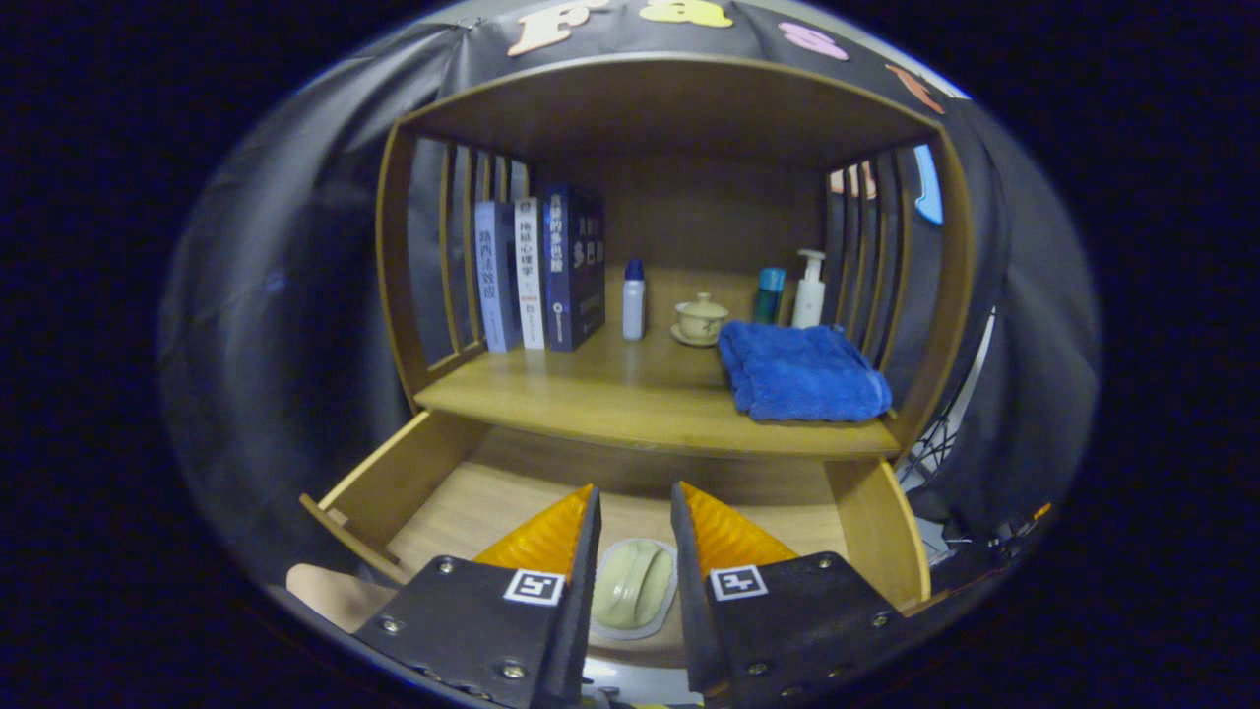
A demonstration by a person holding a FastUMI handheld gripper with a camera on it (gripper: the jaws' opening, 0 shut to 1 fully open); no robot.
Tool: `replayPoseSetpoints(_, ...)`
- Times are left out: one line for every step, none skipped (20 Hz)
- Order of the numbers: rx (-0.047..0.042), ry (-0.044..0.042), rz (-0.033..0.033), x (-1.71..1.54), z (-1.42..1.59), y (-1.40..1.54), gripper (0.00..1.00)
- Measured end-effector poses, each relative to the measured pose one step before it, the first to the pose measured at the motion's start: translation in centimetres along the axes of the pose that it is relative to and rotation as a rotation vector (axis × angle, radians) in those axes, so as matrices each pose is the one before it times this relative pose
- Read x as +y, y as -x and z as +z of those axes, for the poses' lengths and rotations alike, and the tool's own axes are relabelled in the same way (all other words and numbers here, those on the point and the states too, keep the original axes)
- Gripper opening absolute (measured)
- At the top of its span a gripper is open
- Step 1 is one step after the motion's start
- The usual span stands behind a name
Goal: Pull open the drawer, take out the items inside it, and place them on the countertop above the cabinet.
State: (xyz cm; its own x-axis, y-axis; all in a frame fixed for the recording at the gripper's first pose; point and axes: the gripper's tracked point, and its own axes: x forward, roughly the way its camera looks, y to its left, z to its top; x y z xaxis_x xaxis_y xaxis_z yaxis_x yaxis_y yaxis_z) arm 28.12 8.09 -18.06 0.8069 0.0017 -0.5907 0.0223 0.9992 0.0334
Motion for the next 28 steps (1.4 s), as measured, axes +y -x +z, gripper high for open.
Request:
replayPoseSetpoints(0.04297,0.01282,-0.01413,-0.396,-0.86,-1.407,0.4)
replayPoseSetpoints(0.03849,0.00172,-0.00721,-0.178,-0.968,-1.299,0.4)
replayPoseSetpoints(0.04059,-0.00494,-0.00447,-0.093,-0.887,-0.965,0.4)
replayPoseSetpoints(0.04923,-0.0091,0.00119,-0.052,-1.306,-1.239,0.4)
replayPoseSetpoints(0.04684,-0.01603,0.00376,-0.027,-1.13,-0.749,0.4)
replayPoseSetpoints(0.03993,-0.02228,0.00738,0.046,-1.184,-0.6,0.4)
replayPoseSetpoints(0.02735,-0.02261,0.01091,0.126,-0.908,-0.799,0.4)
replayPoseSetpoints(0.02121,-0.01549,0.00936,0.228,-0.67,-0.392,0.4)
replayPoseSetpoints(0.01783,-0.00841,0.00348,0.129,-0.478,-0.384,0.4)
replayPoseSetpoints(0.0134,-0.00065,-0.00004,0.069,-0.316,-0.337,0.4)
replayPoseSetpoints(0.01308,0.00662,-0.00304,-0.093,-0.37,-0.12,0.4)
replayPoseSetpoints(0.0074,0.00479,-0.00726,-0.08,-0.167,-0.189,0.4)
replayPoseSetpoints(0.00903,0.00406,-0.00387,-0.051,-0.181,-0.222,0.4)
replayPoseSetpoints(0.0071,0.00402,0.00018,0.018,-0.174,-0.167,0.4)
replayPoseSetpoints(0.00741,0.00816,0.00135,-0.037,-0.235,-0.102,0.4)
replayPoseSetpoints(0.00656,0.00616,-0.00111,-0.1,-0.185,-0.126,0.4)
replayPoseSetpoints(-0.00634,-0.00867,-0.00703,-0.331,0.227,0.356,0.4)
replayPoseSetpoints(-0.0025,-0.01739,0.00409,-0.143,0.303,0.165,0.29)
replayPoseSetpoints(0.00501,-0.00666,0.00936,0.052,-0.356,-0.65,0.17)
replayPoseSetpoints(-0.00939,-0.00447,0.00357,0.028,0.15,0.179,0.17)
replayPoseSetpoints(-0.01668,0.00394,0.0068,0.178,0.214,0.275,0.17)
replayPoseSetpoints(-0.02821,0.00876,0.00366,0.123,0.356,0.582,0.17)
replayPoseSetpoints(-0.03095,0.01055,-0.00065,0.02,0.556,0.564,0.17)
replayPoseSetpoints(-0.03503,0.00833,0.0076,0.351,0.791,0.718,0.17)
replayPoseSetpoints(-0.03494,0.00314,0.00489,0.177,1.073,0.834,0.17)
replayPoseSetpoints(-0.04126,0.00025,0.00918,0.161,1.37,0.907,0.17)
replayPoseSetpoints(-0.03984,0.00046,0.00652,0.249,1.502,0.841,0.17)
replayPoseSetpoints(-0.03888,0.00182,0.01059,0.424,1.588,0.828,0.17)
